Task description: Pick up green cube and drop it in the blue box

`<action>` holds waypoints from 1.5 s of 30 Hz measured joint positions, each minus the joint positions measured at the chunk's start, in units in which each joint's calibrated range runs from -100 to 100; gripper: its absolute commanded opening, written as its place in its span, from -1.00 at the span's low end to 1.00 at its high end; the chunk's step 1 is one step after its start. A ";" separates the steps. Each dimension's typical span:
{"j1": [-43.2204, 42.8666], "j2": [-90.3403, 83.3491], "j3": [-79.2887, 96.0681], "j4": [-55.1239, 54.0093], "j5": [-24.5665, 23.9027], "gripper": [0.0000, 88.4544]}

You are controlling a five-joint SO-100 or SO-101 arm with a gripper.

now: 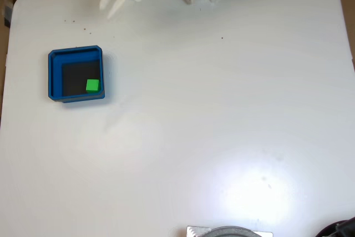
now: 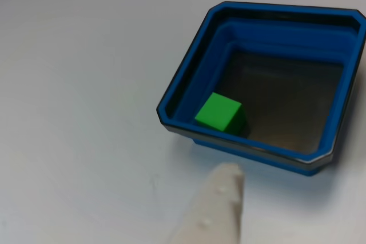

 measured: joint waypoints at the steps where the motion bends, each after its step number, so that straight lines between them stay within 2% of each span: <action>1: 0.00 -2.01 2.68 -0.41 0.54 -0.49; 6: 0.00 -11.61 14.05 -0.66 2.34 -0.58; 12: 0.00 -22.89 25.59 -0.83 2.64 -0.78; 22: 0.00 -37.34 38.93 -0.83 2.74 -0.95; 32: 0.00 -44.53 44.21 -0.83 2.88 -0.96; 40: 0.00 -50.46 49.75 -0.83 8.99 -0.96; 45: -2.42 -52.30 52.44 -0.83 9.77 -0.95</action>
